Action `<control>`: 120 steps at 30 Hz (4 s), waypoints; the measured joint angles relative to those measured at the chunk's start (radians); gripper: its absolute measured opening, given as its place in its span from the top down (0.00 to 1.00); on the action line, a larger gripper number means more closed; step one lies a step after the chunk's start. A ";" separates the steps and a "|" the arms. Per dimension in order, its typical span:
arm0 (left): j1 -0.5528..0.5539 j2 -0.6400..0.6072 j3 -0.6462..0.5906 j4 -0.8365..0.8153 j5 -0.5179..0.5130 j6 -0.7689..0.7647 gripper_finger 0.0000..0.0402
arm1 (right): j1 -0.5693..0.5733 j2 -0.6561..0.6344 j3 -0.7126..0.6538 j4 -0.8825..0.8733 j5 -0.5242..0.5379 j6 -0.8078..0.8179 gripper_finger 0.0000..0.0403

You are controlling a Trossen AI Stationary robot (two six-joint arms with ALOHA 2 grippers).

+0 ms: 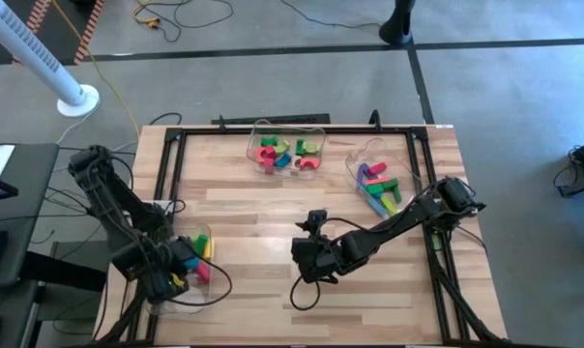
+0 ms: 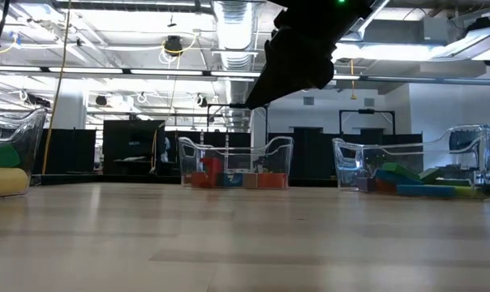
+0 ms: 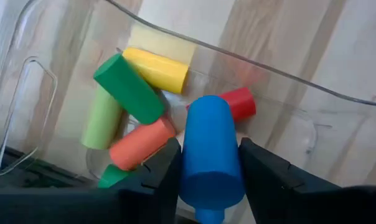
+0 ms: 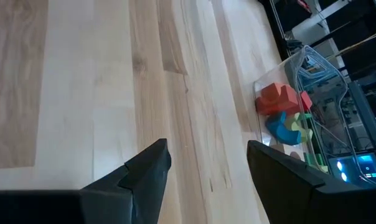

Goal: Sort blocks by size
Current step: Put the blue cylindrical block into the left transparent bin, then return to Home Position

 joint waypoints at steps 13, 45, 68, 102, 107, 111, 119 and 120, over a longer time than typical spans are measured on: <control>0.000 0.000 -0.006 0.004 -0.019 0.016 0.48 | 0.005 -0.003 0.000 -0.001 0.000 -0.002 0.38; -0.005 -0.230 0.150 0.047 -0.819 0.660 0.47 | 0.204 -0.576 -0.025 -0.221 -0.126 -0.135 0.38; 0.023 -1.032 -0.581 1.345 -0.618 1.606 0.47 | 0.191 -1.295 -0.875 0.516 -0.141 -0.273 0.38; 0.129 -1.225 -0.947 1.414 -0.672 1.537 0.47 | 0.103 -1.901 -1.341 0.638 -0.182 -0.325 0.44; 0.129 -1.225 -0.949 1.339 -0.666 1.440 0.47 | 0.103 -1.900 -1.341 0.615 -0.180 -0.286 0.51; 0.129 -1.225 -0.950 1.314 -0.667 1.399 0.47 | 0.103 -1.900 -1.341 0.590 -0.180 -0.242 0.55; 0.128 -1.225 -0.951 1.287 -0.680 1.423 0.47 | 0.103 -1.900 -1.340 0.546 -0.180 -0.238 0.55; 0.128 -1.225 -0.951 1.279 -0.680 1.424 0.47 | 0.103 -1.900 -1.340 0.542 -0.180 -0.239 0.55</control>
